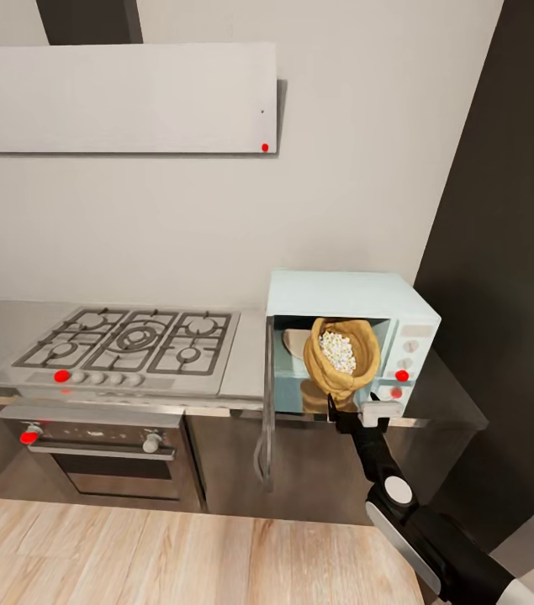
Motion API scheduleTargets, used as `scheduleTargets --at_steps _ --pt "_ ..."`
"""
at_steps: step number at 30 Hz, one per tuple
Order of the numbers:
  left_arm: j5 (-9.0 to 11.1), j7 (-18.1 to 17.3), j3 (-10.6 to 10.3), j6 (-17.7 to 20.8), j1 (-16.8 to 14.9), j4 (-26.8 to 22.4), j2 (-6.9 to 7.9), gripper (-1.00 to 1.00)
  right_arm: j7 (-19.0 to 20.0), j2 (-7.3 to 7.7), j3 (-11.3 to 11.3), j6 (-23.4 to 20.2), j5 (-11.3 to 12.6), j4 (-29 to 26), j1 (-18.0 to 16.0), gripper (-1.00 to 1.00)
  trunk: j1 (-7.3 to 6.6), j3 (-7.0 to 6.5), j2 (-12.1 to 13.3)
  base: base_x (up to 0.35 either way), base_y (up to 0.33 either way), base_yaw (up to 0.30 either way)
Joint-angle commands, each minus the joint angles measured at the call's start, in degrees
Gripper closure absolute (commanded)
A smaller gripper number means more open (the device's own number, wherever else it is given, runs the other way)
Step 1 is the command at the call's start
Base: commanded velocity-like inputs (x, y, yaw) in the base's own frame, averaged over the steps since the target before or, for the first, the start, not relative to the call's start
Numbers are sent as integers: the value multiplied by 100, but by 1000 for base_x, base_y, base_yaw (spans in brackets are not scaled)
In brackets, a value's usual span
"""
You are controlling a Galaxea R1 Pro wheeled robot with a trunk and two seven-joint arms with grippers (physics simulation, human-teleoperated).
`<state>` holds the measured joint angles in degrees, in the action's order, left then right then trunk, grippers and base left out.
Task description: In the kitchen, take the popcorn bag from the countertop, put it into the microwave, and heat it until the popcorn is cooked so the cooked popcorn ends up inside the bag.
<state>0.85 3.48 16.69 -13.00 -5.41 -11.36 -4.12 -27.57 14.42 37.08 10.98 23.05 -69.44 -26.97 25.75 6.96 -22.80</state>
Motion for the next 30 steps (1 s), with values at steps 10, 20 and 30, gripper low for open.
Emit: scheduleTargets --at_steps 10,20,30 --pt "12 21 1 -18 -4 2 -1 -100 -29 9 19 41 52 71 -10 -100 3 12 -12 136 0 0" --pt "11 21 -2 -18 -4 2 -1 -100 -29 9 15 44 50 79 -10 -100 3 12 -12 4 0 0" --pt "12 21 10 -18 -4 2 -1 -100 -37 -22 18 488 51 858 -30 -100 3 12 -12 0 0 0"
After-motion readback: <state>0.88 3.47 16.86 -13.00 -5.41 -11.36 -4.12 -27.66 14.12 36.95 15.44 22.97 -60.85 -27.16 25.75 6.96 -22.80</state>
